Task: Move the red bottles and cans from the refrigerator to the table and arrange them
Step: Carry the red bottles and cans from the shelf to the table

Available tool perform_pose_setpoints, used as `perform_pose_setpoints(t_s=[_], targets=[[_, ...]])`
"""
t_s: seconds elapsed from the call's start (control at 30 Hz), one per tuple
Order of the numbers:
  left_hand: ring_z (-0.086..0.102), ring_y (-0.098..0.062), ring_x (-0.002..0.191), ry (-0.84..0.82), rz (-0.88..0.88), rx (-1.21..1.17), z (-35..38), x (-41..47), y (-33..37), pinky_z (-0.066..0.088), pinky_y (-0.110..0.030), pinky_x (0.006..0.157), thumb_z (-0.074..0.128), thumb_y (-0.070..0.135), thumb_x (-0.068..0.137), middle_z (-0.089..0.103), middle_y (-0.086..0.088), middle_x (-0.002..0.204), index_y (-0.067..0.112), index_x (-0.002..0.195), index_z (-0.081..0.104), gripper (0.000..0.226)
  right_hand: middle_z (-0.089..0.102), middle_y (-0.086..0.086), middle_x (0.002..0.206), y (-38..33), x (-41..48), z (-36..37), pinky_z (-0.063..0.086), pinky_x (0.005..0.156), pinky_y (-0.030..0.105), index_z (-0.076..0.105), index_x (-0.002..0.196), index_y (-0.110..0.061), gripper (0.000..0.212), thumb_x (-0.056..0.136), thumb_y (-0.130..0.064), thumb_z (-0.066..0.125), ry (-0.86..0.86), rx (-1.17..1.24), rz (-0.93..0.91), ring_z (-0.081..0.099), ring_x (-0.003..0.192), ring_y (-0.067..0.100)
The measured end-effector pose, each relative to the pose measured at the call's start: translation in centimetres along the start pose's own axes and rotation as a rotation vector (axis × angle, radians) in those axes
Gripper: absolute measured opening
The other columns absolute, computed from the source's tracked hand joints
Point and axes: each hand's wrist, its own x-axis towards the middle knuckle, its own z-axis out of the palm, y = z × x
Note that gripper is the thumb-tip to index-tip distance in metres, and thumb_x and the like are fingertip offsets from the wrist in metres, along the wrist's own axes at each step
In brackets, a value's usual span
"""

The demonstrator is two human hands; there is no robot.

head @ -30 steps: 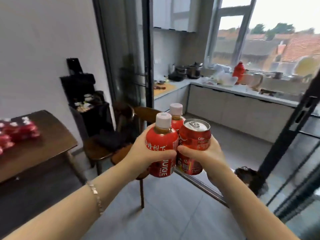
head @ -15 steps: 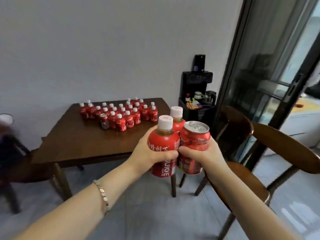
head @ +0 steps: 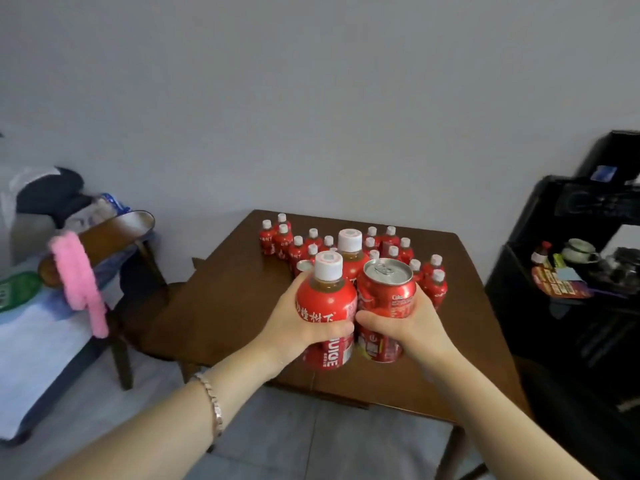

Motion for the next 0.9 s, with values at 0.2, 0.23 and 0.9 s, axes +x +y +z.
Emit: perform_pose_setpoints(t_s=[0.2,0.23,0.9], targets=[[0.063,-0.006,0.105,0.042,-0.075,0.014,-8.9,8.9,-5.6,0.053,-0.017,0.076,0.082,0.031,0.049,0.065,0.009,0.115,0.031,0.127,0.045,0.086,0.067,-0.009,0.102,6.0,12.6,5.1,0.050,0.063,0.007,0.054,0.105,-0.031,0.064,0.050,-0.023,0.087,-0.077,0.041,0.077,0.066,0.085,-0.006],[0.063,-0.005,0.105,0.035,-0.088,0.028,-9.9,10.0,-6.2,0.053,-0.016,0.076,0.083,0.029,0.051,0.065,0.009,0.115,0.031,0.127,0.045,0.085,0.067,-0.009,0.101,6.7,13.8,5.8,0.050,0.062,0.007,0.054,0.105,-0.030,0.067,0.046,-0.028,0.085,-0.075,0.044,0.092,0.066,0.084,-0.006],[0.060,-0.005,0.110,-0.166,-0.450,-0.006,-37.5,37.7,-27.6,0.051,-0.019,0.082,0.082,0.003,0.060,0.059,0.006,0.122,0.033,0.127,0.042,0.083,0.069,-0.001,0.105,27.0,45.7,23.2,0.055,0.071,0.017,0.054,0.116,-0.020,0.087,0.035,-0.031,0.083,0.076,0.162,0.416,0.068,0.094,0.007]])
